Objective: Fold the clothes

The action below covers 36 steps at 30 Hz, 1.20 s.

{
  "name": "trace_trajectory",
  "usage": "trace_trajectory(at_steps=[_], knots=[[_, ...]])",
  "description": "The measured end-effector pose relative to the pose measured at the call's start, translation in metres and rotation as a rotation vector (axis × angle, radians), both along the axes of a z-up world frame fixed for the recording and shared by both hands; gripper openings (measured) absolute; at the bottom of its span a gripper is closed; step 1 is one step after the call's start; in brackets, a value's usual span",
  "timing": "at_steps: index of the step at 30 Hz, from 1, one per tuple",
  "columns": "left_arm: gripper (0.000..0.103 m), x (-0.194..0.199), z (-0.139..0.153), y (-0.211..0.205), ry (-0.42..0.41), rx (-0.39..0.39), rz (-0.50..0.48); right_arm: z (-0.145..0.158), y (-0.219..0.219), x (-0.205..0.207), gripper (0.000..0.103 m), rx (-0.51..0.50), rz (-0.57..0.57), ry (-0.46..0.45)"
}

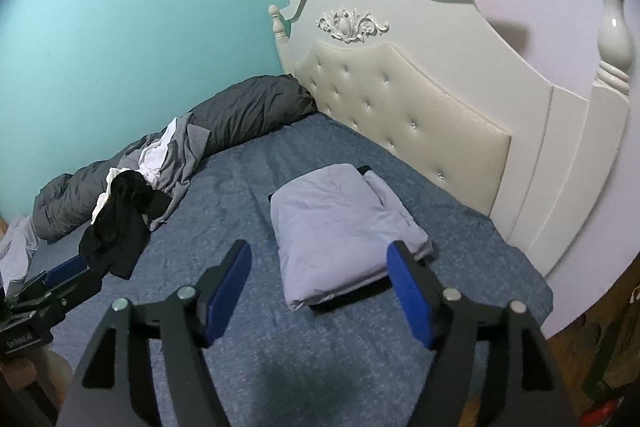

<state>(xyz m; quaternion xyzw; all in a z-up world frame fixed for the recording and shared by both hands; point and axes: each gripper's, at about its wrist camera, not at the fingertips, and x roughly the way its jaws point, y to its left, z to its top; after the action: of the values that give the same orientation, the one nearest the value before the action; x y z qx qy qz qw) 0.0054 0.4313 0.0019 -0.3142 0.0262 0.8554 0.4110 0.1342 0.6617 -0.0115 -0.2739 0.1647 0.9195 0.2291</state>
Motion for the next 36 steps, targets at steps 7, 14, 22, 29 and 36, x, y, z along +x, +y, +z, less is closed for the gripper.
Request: trace_trajectory(at_steps=[7,14,22,29,36], knots=[[0.099,0.016,0.009,-0.024,0.013,0.030,0.006,0.009,-0.026,0.021,0.089,0.026,-0.023,0.019],[0.102,0.033,0.014,-0.043,0.048,0.025,0.008,0.016,-0.047,0.039,0.096,0.020,-0.032,0.054],[0.103,0.047,0.012,-0.057,0.061,0.032,0.015,0.017,-0.070,0.055,0.101,0.039,-0.023,0.066],[0.103,0.058,0.011,-0.069,0.083,0.041,0.024,0.017,-0.089,0.071,0.102,0.073,-0.018,0.085],[0.103,0.066,0.006,-0.077,0.091,0.030,0.008,0.009,-0.106,0.080,0.102,0.080,-0.007,0.096]])
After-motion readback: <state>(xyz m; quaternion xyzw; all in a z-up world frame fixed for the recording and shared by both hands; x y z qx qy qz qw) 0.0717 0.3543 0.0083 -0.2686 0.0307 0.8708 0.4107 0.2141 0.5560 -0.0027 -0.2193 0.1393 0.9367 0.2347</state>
